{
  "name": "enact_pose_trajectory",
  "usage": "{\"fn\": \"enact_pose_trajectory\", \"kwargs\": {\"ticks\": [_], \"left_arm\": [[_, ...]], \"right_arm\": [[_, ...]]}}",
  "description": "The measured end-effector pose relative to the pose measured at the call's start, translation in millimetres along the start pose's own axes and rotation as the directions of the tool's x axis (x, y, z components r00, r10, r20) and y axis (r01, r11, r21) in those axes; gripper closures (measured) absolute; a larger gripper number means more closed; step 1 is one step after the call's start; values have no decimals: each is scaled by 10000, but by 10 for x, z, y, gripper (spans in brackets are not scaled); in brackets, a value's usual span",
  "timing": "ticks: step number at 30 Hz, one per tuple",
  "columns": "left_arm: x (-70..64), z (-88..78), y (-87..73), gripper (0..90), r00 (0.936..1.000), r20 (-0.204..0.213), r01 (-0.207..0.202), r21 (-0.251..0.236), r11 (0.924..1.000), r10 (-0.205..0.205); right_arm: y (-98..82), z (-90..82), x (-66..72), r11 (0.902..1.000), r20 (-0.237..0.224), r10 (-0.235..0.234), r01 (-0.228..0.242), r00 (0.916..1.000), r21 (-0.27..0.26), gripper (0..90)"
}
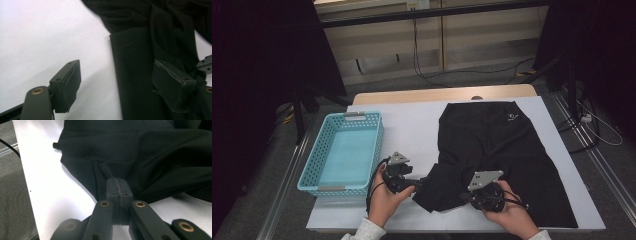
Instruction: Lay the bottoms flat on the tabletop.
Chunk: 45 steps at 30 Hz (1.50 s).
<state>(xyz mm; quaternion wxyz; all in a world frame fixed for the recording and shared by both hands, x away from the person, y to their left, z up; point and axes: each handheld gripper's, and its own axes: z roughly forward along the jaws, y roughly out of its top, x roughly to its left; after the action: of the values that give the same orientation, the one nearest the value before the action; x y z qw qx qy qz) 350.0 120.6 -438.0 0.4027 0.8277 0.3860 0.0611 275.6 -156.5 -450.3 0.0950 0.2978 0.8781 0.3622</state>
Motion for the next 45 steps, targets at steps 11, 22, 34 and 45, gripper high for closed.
{"fn": "enact_pose_trajectory", "kwargs": {"ticks": [11,22,34,45], "left_arm": [[29,195,-15,363,9993,-306,-224,-6,9997,223],[-58,336,38,551,9983,122,-574,250,9980,571],[-142,365,49,894,9986,530,15,650,9979,-50],[-73,34,-21,900,9928,803,807,1049,9912,-893]], "right_arm": [[-44,-44,0,9999,32,92,-92,10000,44,900],[-68,-70,-13,9999,164,154,-154,9997,5,900],[-96,-74,-8,9998,253,222,-222,9994,-11,900],[-70,-74,37,9999,71,110,-109,9999,-130,900]]}}
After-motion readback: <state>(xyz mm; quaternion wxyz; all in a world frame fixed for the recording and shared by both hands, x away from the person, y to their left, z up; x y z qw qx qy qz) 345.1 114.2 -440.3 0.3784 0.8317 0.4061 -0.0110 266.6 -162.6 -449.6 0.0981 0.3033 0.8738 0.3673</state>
